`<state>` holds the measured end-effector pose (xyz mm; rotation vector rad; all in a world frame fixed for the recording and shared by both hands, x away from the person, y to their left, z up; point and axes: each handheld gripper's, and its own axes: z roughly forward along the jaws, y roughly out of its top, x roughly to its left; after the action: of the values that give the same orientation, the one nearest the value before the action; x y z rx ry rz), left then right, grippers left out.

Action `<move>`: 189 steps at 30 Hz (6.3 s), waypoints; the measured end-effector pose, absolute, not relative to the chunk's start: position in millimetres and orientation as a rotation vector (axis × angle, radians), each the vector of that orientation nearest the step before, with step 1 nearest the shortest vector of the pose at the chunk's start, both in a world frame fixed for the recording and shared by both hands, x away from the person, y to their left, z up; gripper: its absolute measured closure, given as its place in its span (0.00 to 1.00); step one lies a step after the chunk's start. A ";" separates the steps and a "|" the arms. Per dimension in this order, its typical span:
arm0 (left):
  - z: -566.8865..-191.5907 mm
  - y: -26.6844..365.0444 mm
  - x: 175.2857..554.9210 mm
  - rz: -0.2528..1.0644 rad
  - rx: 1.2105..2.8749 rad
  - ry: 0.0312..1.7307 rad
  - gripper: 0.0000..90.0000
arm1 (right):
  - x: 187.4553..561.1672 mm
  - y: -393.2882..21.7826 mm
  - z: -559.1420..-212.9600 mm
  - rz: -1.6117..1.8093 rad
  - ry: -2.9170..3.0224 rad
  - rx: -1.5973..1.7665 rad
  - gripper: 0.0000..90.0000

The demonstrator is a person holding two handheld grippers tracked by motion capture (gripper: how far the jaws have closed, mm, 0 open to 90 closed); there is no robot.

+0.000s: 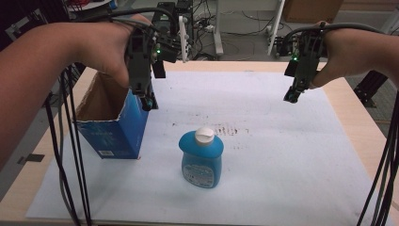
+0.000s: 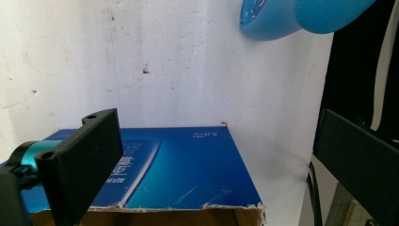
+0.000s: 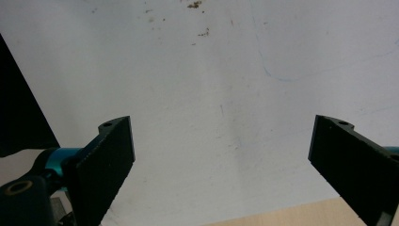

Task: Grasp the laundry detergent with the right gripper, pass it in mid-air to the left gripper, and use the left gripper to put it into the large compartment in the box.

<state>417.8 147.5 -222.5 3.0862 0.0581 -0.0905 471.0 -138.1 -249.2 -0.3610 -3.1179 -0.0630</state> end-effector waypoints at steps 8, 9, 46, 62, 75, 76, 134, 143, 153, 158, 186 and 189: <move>-222.9 150.9 415.6 -0.086 3.077 0.058 0.02 | 456.3 -142.2 -242.6 -0.077 -3.130 -0.378 0.07; -224.7 151.7 414.2 -0.088 3.075 0.062 0.02 | 450.7 -143.5 -241.9 -0.080 -3.129 -0.384 0.07; -223.7 150.4 397.7 -0.071 3.066 -0.003 0.02 | 331.6 -138.2 -337.4 -0.778 -2.956 -0.408 0.07; -226.8 148.7 393.5 -0.084 3.061 -0.014 0.02 | 321.9 -98.0 -378.4 -1.058 -2.842 -0.376 0.07; -227.6 149.2 391.4 -0.091 3.041 -0.018 0.02 | 318.3 -75.4 -387.3 -1.284 -2.788 -0.368 0.07; -227.6 149.2 391.5 -0.090 3.040 -0.019 0.02 | 318.2 -74.3 -387.9 -1.304 -2.779 -0.370 0.07; -234.2 149.2 392.8 -0.118 3.039 -0.024 0.02 | 313.7 -57.6 -412.6 -1.634 -2.674 -0.398 0.38; -235.4 149.2 393.0 -0.123 3.037 -0.019 0.02 | 313.3 -57.5 -413.8 -1.667 -2.680 -0.397 0.44; -237.5 144.8 390.6 -0.136 3.046 -0.017 0.02 | 308.5 -58.6 -414.7 -1.725 -2.729 -0.347 0.49; -237.9 141.9 388.1 -0.133 3.050 -0.027 0.02 | 306.5 -58.7 -413.9 -1.735 -2.755 -0.322 0.52; -216.0 108.8 357.8 -0.157 3.021 -0.120 0.02 | 326.9 -42.3 -348.4 -1.653 -2.744 -0.231 0.52; -215.4 106.6 357.1 -0.148 3.019 -0.116 0.02 | 328.1 -38.8 -342.4 -1.657 -2.734 -0.214 0.52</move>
<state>357.1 106.6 -215.4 3.0193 -0.1163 -0.1479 328.1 -38.8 -342.4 -0.2144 -2.7344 -1.6570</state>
